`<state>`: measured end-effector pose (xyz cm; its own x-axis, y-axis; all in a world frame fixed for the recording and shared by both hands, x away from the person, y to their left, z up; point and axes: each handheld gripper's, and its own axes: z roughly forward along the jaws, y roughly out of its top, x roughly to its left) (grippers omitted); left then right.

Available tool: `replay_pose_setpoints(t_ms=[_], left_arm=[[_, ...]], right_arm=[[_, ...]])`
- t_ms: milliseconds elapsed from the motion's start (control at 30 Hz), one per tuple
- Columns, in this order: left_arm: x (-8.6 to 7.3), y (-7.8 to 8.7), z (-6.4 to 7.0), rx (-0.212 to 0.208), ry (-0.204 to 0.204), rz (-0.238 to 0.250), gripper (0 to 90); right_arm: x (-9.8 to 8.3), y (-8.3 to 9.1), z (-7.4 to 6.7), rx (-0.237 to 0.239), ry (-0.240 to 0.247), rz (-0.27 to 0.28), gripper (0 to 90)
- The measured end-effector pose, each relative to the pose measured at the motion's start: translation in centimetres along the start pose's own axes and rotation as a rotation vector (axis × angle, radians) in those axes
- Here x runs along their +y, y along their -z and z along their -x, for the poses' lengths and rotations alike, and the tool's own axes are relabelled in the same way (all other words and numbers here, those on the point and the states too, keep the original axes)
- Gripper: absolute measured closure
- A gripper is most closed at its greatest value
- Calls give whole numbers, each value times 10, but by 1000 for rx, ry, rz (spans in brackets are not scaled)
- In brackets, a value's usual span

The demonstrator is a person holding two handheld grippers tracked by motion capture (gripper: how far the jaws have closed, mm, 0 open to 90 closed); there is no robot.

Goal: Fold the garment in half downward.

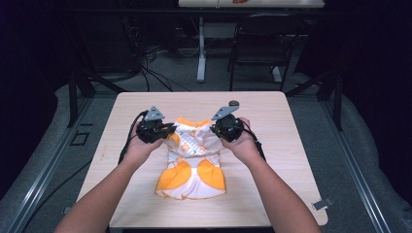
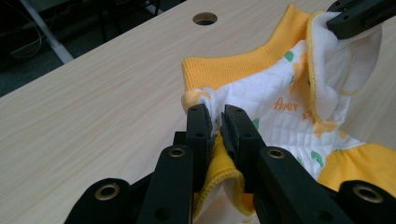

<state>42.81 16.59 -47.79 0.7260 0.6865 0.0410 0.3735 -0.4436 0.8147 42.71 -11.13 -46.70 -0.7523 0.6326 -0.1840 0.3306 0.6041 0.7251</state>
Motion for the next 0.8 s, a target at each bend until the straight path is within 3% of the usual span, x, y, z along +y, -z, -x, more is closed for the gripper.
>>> replay_pose_setpoints(t_ms=[633, 800], left_arm=[[-36, 0, 18, -82, 8, -28, 802], [-49, 2, 22, -107, 31, -27, 799]], right_arm=[[-28, 1, -26, 56, 48, -50, 867], [-38, 1, -35, 73, 57, -54, 866]])
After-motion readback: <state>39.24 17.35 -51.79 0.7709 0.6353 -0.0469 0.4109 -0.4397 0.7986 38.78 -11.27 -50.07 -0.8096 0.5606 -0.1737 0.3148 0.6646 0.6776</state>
